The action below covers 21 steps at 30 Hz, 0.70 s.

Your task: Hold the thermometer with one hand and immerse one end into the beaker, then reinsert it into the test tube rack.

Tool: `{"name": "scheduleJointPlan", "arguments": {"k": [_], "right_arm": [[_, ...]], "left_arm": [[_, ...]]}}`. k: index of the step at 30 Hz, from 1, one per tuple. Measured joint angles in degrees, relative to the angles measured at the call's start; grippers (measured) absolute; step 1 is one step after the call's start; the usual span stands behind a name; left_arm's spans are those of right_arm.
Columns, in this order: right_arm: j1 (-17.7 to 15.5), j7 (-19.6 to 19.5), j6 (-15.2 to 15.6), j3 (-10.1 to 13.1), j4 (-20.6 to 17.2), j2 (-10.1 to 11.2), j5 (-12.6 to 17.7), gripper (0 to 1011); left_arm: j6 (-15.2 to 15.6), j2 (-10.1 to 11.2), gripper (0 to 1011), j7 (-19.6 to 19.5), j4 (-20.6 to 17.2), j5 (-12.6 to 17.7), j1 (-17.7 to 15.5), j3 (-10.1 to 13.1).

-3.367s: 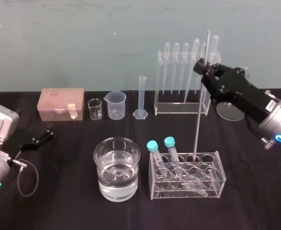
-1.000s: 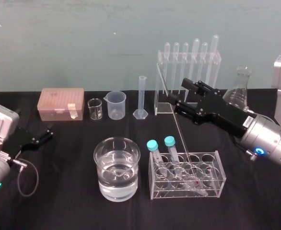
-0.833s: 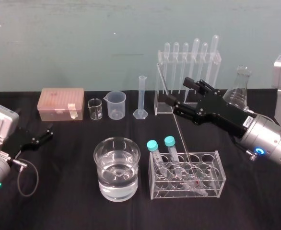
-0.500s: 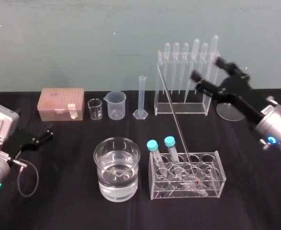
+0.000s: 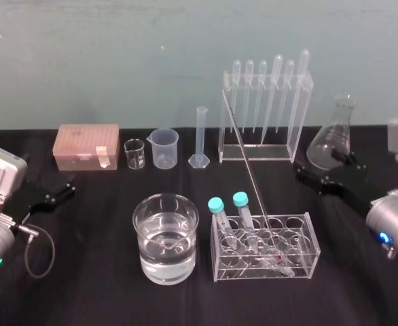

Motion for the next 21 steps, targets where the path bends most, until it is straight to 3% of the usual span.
{"name": "scheduleJointPlan", "arguments": {"k": [21], "right_arm": [[0.1,0.1,-0.7,0.1,-0.2,0.0,0.2,1003]], "left_arm": [[0.0,0.0,1008,0.0,0.0,0.0,0.0,0.0]]}}
